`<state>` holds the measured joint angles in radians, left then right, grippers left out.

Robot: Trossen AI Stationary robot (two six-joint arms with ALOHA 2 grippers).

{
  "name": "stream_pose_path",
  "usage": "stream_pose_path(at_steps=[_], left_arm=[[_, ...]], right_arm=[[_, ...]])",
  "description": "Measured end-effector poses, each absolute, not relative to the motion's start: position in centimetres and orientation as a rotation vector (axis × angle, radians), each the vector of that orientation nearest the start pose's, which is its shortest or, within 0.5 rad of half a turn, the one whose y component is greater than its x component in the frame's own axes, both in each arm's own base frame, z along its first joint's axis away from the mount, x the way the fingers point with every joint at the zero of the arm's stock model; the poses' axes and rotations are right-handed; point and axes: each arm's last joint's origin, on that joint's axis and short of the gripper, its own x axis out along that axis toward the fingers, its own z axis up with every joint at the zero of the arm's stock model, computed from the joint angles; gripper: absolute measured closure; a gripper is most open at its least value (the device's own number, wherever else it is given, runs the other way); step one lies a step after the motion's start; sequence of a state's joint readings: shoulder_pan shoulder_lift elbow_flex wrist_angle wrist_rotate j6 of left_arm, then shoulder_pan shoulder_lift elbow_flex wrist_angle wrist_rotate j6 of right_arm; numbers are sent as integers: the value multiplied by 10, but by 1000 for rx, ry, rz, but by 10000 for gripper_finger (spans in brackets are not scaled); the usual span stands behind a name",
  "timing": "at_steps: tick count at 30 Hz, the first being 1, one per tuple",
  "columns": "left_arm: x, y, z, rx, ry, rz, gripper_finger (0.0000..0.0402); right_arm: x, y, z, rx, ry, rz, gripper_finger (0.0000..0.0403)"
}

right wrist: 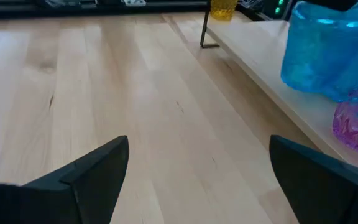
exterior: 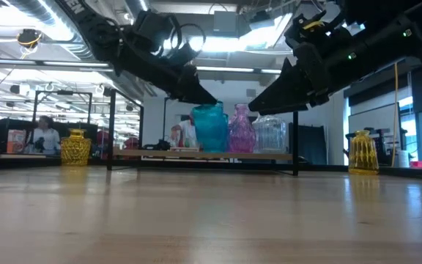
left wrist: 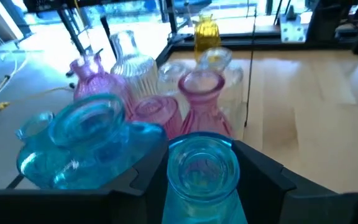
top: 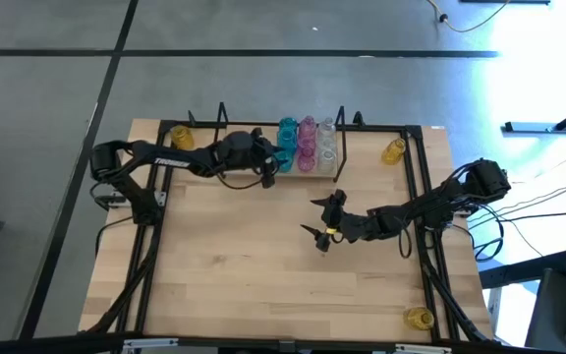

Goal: Sort vases onto shelf
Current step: Put the blue vase on the shelf aligned with the other blue vases

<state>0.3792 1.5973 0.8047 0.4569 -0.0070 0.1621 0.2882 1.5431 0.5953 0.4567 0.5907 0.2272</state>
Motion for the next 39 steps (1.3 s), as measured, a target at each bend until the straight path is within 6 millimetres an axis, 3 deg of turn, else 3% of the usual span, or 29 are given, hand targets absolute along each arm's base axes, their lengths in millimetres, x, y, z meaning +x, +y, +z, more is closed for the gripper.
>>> stream_pose_path(at_steps=[10, 24, 39], left_arm=[[315, 127, 191, 96, 362, 356, 251], [316, 127, 195, 106, 318, 338, 250], [321, 131, 183, 130, 325, 339, 250]], right_arm=[[278, 65, 159, 8, 421, -346, 36], [278, 65, 159, 10, 419, -347, 36], [278, 65, 159, 10, 420, -347, 36]])
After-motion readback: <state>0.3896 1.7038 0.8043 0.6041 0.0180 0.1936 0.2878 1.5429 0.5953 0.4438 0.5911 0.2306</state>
